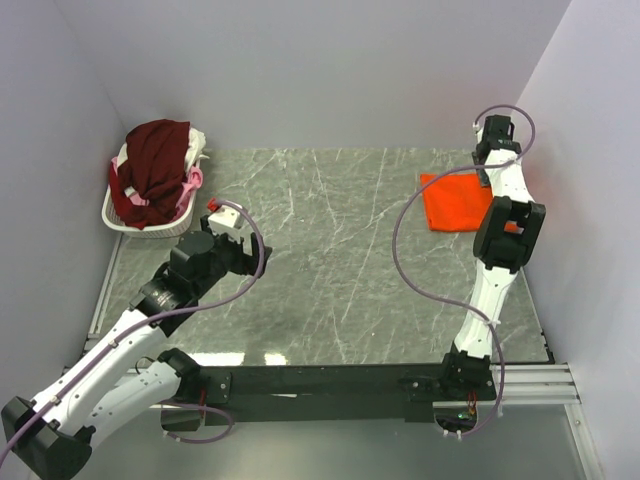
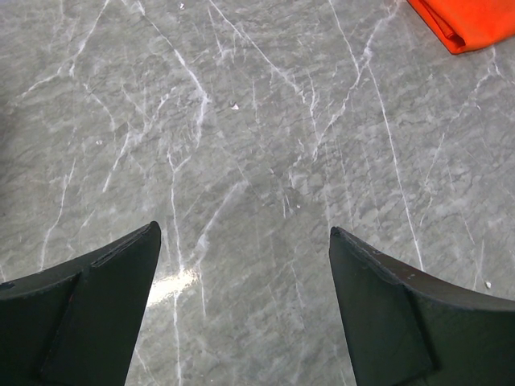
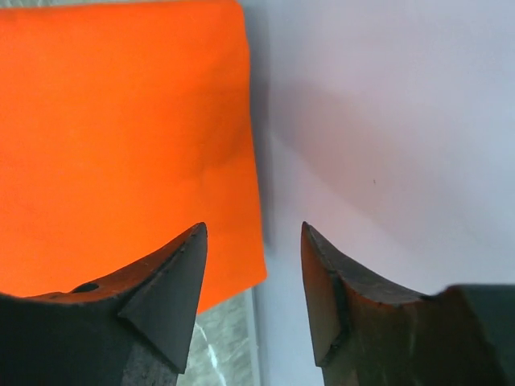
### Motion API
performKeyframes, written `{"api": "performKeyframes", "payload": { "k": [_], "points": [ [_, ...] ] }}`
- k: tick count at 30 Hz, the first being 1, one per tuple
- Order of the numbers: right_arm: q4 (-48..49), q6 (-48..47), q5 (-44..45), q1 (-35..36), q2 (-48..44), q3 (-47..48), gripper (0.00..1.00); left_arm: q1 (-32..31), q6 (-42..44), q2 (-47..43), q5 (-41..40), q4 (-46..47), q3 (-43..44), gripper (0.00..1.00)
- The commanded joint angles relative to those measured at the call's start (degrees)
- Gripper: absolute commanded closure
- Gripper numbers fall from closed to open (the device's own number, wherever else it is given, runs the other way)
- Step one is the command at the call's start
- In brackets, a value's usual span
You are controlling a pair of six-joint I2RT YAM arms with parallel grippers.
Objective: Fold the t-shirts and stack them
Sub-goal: Neatly place the folded tshirt to the corner, then reset both grippers
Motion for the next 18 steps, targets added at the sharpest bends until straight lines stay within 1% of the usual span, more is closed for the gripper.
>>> {"api": "performKeyframes", "payload": {
  "k": [1, 2, 3, 4, 5, 6, 7, 8, 9, 10, 11, 12, 13, 14, 15, 16, 17, 18],
  "points": [
    [5.9, -0.8, 2.1, 1.6, -9.5, -3.8, 0.42, 0.0, -1.0, -1.5, -1.1, 2.6, -0.2, 0.09],
    [5.6, 0.0, -1.0, 2.9, -11.1, -6.9, 0.41, 0.0, -1.4, -1.5, -2.3, 2.6, -0.2, 0.08],
    [4.7, 0.6, -3.0, 3.5, -14.6, -8.9, 0.41, 0.1, -2.1, -1.6, -3.6, 2.8, 0.0, 0.05],
    [4.3, 1.0, -5.1, 5.0, -16.7, -13.4, 0.4, 0.4, -3.7, -1.6, -4.7, 2.9, 0.0, 0.02],
    [4.2, 2.2, -10.3, 5.5, -18.9, -16.2, 0.4, 1.3, -4.3, -1.8, -5.4, 2.8, 0.1, 0.01],
    [4.2, 2.7, -13.1, 6.3, -23.5, -19.1, 0.39, 2.0, -4.7, -1.9, -5.1, 2.9, 0.2, 0.01],
    [4.4, 3.3, -15.9, 6.9, -26.0, -25.1, 0.38, 2.8, -5.9, -2.1, -4.9, 3.2, 0.2, 0.01],
    [4.9, 4.4, -20.9, 7.8, -28.9, -28.4, 0.37, 4.7, -6.4, -2.1, -3.8, 3.3, 0.3, 0.01],
    [6.2, 4.8, -23.9, 8.0, -34.6, -31.7, 0.36, 5.8, -6.8, -2.0, -3.5, 3.4, 0.7, 0.0],
    [6.8, 5.0, -26.3, 8.0, -37.6, -37.5, 0.36, 7.1, -7.8, -1.9, -3.0, 3.4, 0.9, 0.01],
    [7.8, 5.7, -28.2, 8.0, -40.7, -40.6, 0.35, 10.0, -8.2, -1.5, -2.8, 3.1, 1.3, 0.01],
    [9.2, 5.7, -31.5, 8.1, -46.7, -43.4, 0.35, 11.8, -8.7, -1.3, -1.2, 3.0, 1.9, 0.0],
    [9.9, 5.8, -32.5, 8.0, -49.8, -48.0, 0.34, 13.6, -9.6, -0.4, 0.1, 2.9, 2.3, 0.01],
    [10.5, 5.9, -33.5, 7.9, -53.0, -50.4, 0.34, 17.3, -9.9, 0.0, 1.4, 2.2, 2.7, 0.0],
    [12.1, 6.4, -34.8, 7.1, -59.0, -52.7, 0.33, 18.9, -10.3, 0.6, 3.5, 1.7, 3.5, 0.0],
    [12.9, 7.0, -36.0, 6.5, -62.1, -56.5, 0.33, 20.7, -10.2, 1.3, 3.9, 1.5, 3.7, 0.01],
    [13.5, 8.3, -36.7, 6.1, -65.0, -58.2, 0.33, 21.0, -9.8, 1.4, 3.4, 1.1, 3.7, 0.01],
    [15.0, 9.2, -36.9, 5.2, -70.5, -60.0, 0.33, 21.0, -8.4, 1.4, 2.2, 1.0, 3.4, 0.01]
  ]
}}
